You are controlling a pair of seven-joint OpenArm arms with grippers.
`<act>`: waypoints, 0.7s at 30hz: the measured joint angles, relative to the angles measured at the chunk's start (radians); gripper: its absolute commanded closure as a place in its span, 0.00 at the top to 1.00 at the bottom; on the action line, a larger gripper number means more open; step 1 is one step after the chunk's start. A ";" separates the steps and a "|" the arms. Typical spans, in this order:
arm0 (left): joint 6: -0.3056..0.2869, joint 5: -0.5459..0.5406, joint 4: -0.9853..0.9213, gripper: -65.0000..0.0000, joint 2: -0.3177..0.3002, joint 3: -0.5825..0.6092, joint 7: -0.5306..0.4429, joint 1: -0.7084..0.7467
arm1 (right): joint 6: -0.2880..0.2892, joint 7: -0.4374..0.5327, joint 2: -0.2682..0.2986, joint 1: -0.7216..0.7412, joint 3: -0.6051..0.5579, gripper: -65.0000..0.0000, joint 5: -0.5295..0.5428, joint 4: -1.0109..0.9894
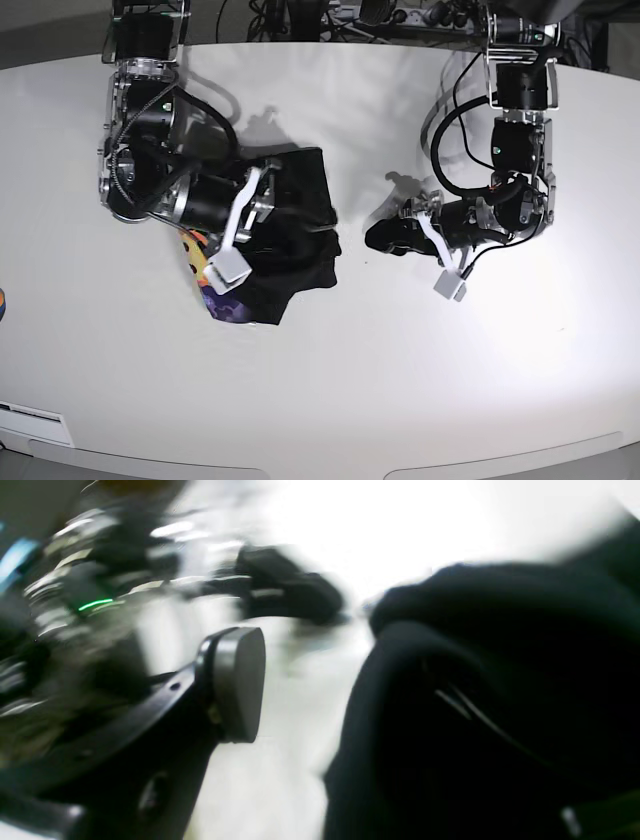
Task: Fold the T-shirt properly
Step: 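Lift the strip's other end with the right gripper and fold it over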
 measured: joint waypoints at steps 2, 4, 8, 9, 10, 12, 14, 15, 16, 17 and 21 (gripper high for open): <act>0.000 -0.017 0.000 0.37 0.000 0.000 0.000 0.000 | 0.000 -0.001 0.000 0.023 -0.035 0.60 -0.003 0.000; 0.000 -0.017 0.000 0.37 0.000 0.000 0.000 0.000 | 0.000 0.001 0.003 0.050 -0.046 0.60 -0.006 0.000; 0.000 -0.017 0.000 0.37 0.000 0.000 0.000 0.000 | 0.000 0.002 0.006 0.073 -0.046 0.58 -0.010 0.000; 0.000 -0.017 0.000 0.37 -0.001 0.000 0.000 0.000 | 0.000 0.003 0.005 0.081 -0.046 0.51 -0.008 0.000; 0.000 -0.016 0.000 0.37 0.000 0.000 0.000 0.000 | 0.000 0.003 0.005 0.093 -0.046 0.37 -0.007 0.000; 0.000 -0.017 0.000 0.37 0.000 0.000 0.000 0.000 | 0.000 0.008 0.003 0.117 -0.035 0.00 -0.016 0.000; 0.000 -0.017 0.000 0.37 0.000 0.000 0.000 0.000 | 0.000 0.022 0.003 0.134 0.000 0.00 -0.095 0.000; 0.000 -0.016 0.000 0.37 0.000 0.000 0.000 0.000 | 0.000 0.060 0.003 0.136 0.026 0.00 -0.153 0.000; 0.000 -0.016 0.000 0.37 -0.001 0.000 0.000 0.000 | 0.000 0.090 0.003 0.133 0.056 0.00 -0.193 0.000; 0.000 -0.017 0.000 0.37 -0.003 0.000 0.000 0.000 | -0.013 0.089 0.003 0.133 0.081 0.01 -0.221 0.000; 0.000 -0.017 0.000 0.37 -0.021 0.000 0.004 0.001 | -0.083 0.071 0.006 0.116 0.113 0.44 -0.314 0.000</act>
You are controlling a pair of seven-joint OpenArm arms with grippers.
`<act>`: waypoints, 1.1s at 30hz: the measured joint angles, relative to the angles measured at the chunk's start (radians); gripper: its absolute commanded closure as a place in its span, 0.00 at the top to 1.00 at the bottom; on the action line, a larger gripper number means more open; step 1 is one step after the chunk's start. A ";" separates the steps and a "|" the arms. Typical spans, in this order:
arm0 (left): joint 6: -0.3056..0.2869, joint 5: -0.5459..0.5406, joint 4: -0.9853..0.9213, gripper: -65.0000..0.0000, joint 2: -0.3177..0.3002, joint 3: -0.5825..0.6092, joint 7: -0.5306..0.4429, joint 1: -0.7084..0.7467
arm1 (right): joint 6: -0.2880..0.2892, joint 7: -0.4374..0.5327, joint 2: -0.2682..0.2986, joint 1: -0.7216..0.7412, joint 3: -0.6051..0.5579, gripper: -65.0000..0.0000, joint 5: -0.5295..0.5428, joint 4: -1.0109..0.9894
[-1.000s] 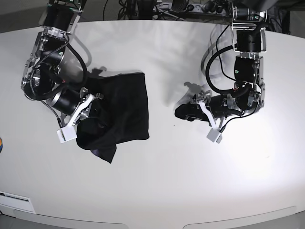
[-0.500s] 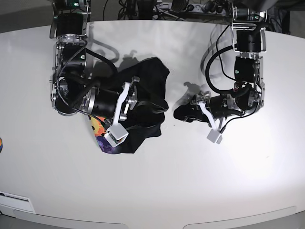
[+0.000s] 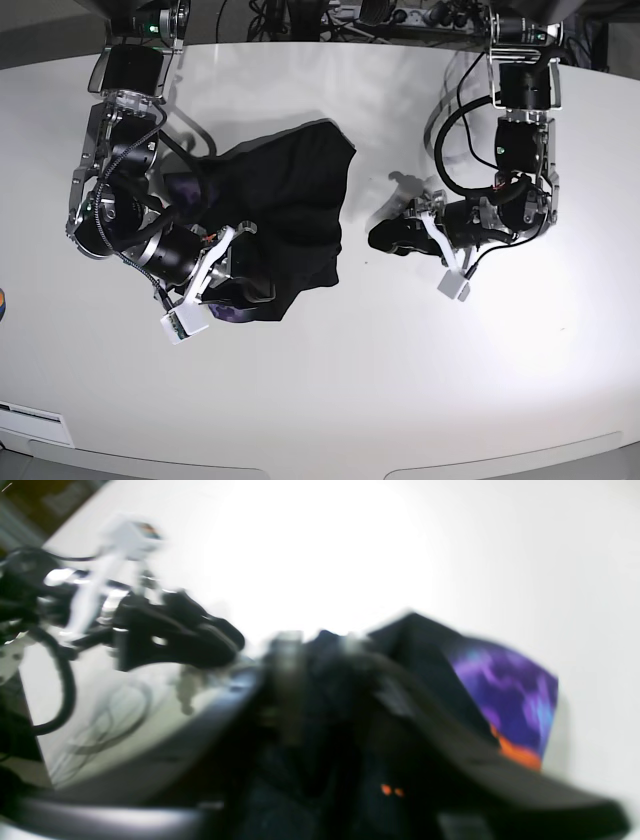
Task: Fold the T-shirt properly
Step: 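Lift the strip's other end with the right gripper and fold it over, then flatten and square the folded bundle with both grippers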
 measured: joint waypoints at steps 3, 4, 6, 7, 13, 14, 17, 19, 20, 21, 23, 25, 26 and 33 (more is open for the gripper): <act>0.000 0.000 0.000 0.37 -0.008 0.000 0.001 0.000 | 0.001 0.000 -0.001 -0.058 -0.004 0.28 -0.042 0.000; 0.000 0.000 0.000 0.37 -0.008 0.000 0.000 0.001 | 0.020 0.004 0.000 -0.078 -0.005 0.09 -0.060 0.000; 0.000 0.000 0.000 0.37 -0.007 0.000 0.000 0.002 | 0.036 0.021 0.000 -0.114 -0.005 0.00 -0.079 0.000; 0.000 0.000 0.000 0.37 -0.007 0.000 0.000 0.002 | 0.046 0.050 0.000 -0.133 -0.005 0.00 -0.102 0.000; 0.000 0.001 0.000 0.37 -0.020 0.000 0.000 0.002 | 0.037 0.193 0.002 -0.222 -0.005 0.00 -0.262 -0.001; 0.000 0.000 0.000 0.37 -0.018 0.000 0.000 0.002 | 0.033 0.200 0.002 -0.229 -0.005 0.00 -0.261 -0.001; 0.000 0.000 0.000 0.37 -0.016 0.000 0.001 0.002 | 0.034 0.214 0.002 -0.245 -0.028 0.00 -0.266 -0.001; 0.000 0.000 0.000 0.37 -0.016 0.000 0.000 0.002 | 0.033 0.253 0.003 -0.257 -0.063 0.00 -0.297 -0.001; 0.000 0.000 0.000 0.37 -0.016 0.000 0.000 0.002 | 0.023 0.275 0.003 -0.259 -0.085 0.00 -0.315 -0.001; 0.000 0.000 0.000 0.37 -0.016 0.000 0.000 0.002 | 0.000 0.296 0.002 -0.258 -0.111 0.00 -0.338 -0.001; 0.000 0.000 0.000 0.37 -0.016 0.000 0.000 0.002 | -0.030 0.360 0.003 -0.255 -0.167 0.00 -0.378 -0.001; 0.000 -0.001 0.000 0.37 -0.016 0.000 0.000 0.002 | -0.057 0.402 0.003 -0.246 -0.232 0.00 -0.428 -0.001; 0.000 0.000 0.000 0.37 -0.016 0.000 0.000 0.002 | -0.067 0.422 0.003 -0.238 -0.265 0.00 -0.454 -0.001; 0.000 -0.030 0.000 0.37 -0.016 0.000 0.012 0.002 | -0.127 0.494 -0.109 -0.073 -0.452 0.00 -0.568 -0.003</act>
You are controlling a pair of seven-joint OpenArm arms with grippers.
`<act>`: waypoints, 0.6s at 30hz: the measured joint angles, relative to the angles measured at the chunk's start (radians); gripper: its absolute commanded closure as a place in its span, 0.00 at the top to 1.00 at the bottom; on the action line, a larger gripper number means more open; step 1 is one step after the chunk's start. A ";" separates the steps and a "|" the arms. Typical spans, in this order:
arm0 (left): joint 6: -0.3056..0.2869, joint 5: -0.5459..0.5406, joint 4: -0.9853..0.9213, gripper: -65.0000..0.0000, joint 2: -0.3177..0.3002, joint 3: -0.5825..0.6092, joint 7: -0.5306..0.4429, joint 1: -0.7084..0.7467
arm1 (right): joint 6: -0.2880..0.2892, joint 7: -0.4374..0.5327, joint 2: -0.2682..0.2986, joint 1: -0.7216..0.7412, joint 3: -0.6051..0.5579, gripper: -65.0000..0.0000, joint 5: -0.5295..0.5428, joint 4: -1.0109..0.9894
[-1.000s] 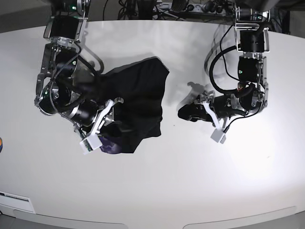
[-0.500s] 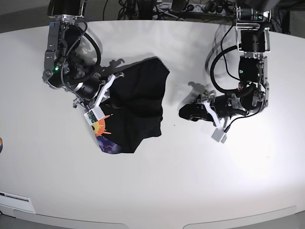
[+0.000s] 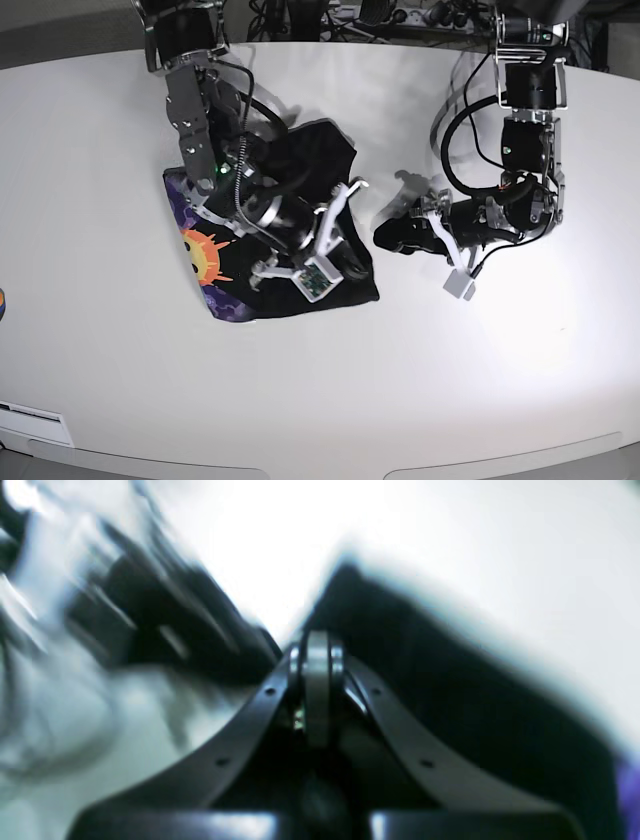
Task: Fold the T-shirt properly
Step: 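Flatten and square the folded bundle with both grippers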
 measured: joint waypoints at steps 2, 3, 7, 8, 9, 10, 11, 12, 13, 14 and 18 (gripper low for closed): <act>0.000 0.000 0.000 0.37 0.000 0.000 0.000 0.000 | 0.005 -0.003 -0.025 0.035 -0.024 0.00 -0.006 0.000; 0.000 -0.001 0.000 0.37 0.000 0.000 0.001 0.000 | 0.011 -0.004 -0.031 0.050 -0.031 0.00 -0.009 0.000; 0.000 -0.008 0.000 0.23 0.000 0.000 0.011 0.000 | -0.002 -0.031 -0.036 0.099 -0.028 0.00 -0.010 0.000; 0.000 -0.018 0.000 0.07 0.000 0.000 0.011 0.000 | -0.021 -0.039 -0.036 0.108 -0.022 0.00 -0.018 0.000; 0.000 -0.043 0.000 0.00 0.000 0.000 0.016 0.000 | -0.049 -0.045 -0.037 0.116 -0.013 0.00 -0.059 0.000; -0.002 -0.081 0.000 0.00 0.000 0.000 0.034 0.000 | -0.082 -0.045 -0.038 0.121 0.003 0.00 -0.094 0.000; -0.021 -0.132 0.000 0.00 -0.001 0.000 0.063 0.000 | -0.111 -0.045 -0.029 0.122 0.024 0.00 -0.113 0.000; -0.058 -0.196 0.000 0.00 -0.002 0.004 0.088 0.000 | -0.123 -0.045 -0.012 0.123 0.046 0.00 -0.112 0.000; -0.072 -0.270 0.000 0.00 -0.002 0.011 0.117 0.000 | -0.124 -0.045 0.010 0.123 0.069 0.00 -0.109 0.000; -0.081 -0.327 0.003 0.00 -0.002 0.018 0.146 -0.002 | -0.125 -0.045 0.036 0.121 0.092 0.00 -0.101 0.000; -0.098 -0.407 0.049 0.00 0.001 0.064 0.230 -0.030 | -0.125 -0.024 0.148 0.122 0.144 0.00 -0.075 -0.019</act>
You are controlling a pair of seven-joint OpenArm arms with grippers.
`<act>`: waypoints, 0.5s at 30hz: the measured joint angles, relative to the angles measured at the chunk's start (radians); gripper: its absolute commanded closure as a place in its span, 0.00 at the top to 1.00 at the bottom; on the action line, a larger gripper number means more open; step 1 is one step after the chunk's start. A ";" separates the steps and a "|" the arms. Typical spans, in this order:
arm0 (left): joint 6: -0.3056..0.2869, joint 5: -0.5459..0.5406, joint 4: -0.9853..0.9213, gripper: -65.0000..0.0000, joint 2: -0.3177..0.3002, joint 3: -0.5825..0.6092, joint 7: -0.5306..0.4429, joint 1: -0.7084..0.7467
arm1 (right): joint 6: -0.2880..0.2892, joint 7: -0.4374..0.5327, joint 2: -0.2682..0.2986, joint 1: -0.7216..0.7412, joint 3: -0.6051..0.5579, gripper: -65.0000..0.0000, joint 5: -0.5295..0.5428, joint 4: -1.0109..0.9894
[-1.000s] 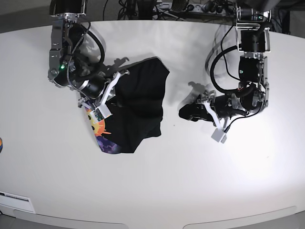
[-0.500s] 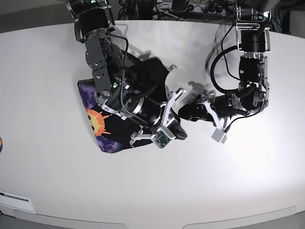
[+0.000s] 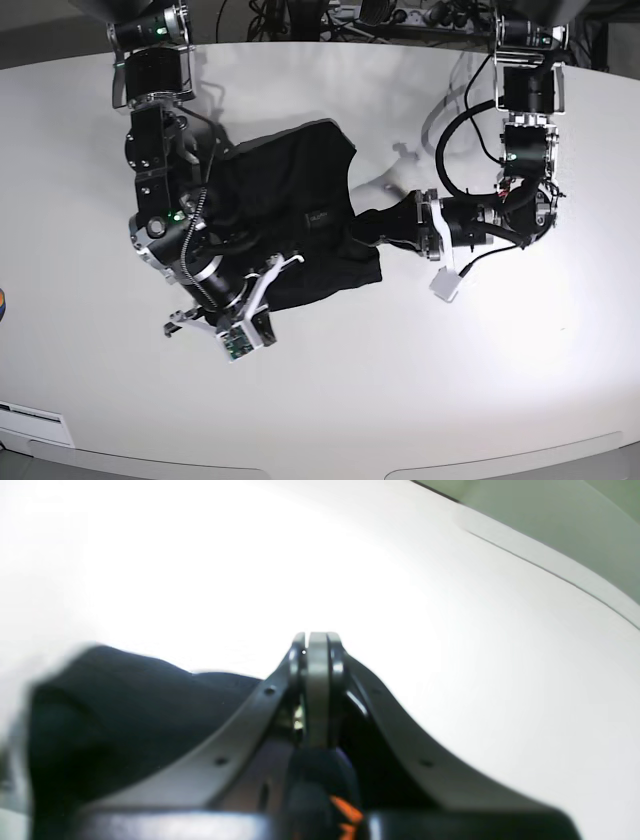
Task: Fold the T-shirt properly
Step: 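Flatten and square the folded bundle with both grippers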
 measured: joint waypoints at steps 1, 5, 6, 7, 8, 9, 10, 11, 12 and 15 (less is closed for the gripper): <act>-0.001 0.000 0.028 0.00 -0.001 0.018 -0.003 -0.004 | 0.001 0.024 0.026 0.002 0.002 0.00 0.013 -0.026; -0.032 -0.006 0.172 0.00 -0.003 0.120 0.000 -0.005 | 0.086 0.060 0.098 0.023 -0.001 0.00 0.047 -0.193; -0.035 -0.008 0.205 0.00 -0.003 0.154 0.000 -0.005 | 0.103 0.064 0.107 0.037 -0.001 0.00 0.055 -0.240; -0.035 -0.007 0.230 0.00 -0.003 0.188 -0.001 -0.005 | 0.115 0.068 0.112 0.057 0.000 0.00 0.060 -0.286; -0.035 -0.008 0.246 0.00 -0.003 0.226 -0.003 -0.003 | 0.123 0.073 0.117 0.080 0.000 0.00 0.063 -0.330; -0.035 -0.007 0.257 0.00 -0.003 0.264 -0.003 0.000 | 0.134 0.082 0.119 0.105 0.001 0.00 0.069 -0.367; -0.035 0.001 0.263 0.00 -0.003 0.305 0.000 0.004 | 0.141 0.088 0.120 0.129 0.000 0.00 0.069 -0.399; -0.035 0.050 0.265 0.00 0.000 0.343 -0.002 0.009 | 0.146 0.094 0.119 0.151 0.000 0.00 0.072 -0.427; -0.035 0.126 0.265 0.00 0.006 0.375 -0.002 0.014 | 0.158 0.100 0.118 0.171 0.000 0.00 0.072 -0.454; -0.035 0.315 0.263 0.00 0.012 0.439 -0.099 0.024 | 0.201 0.110 0.116 0.211 -0.001 0.00 0.081 -0.535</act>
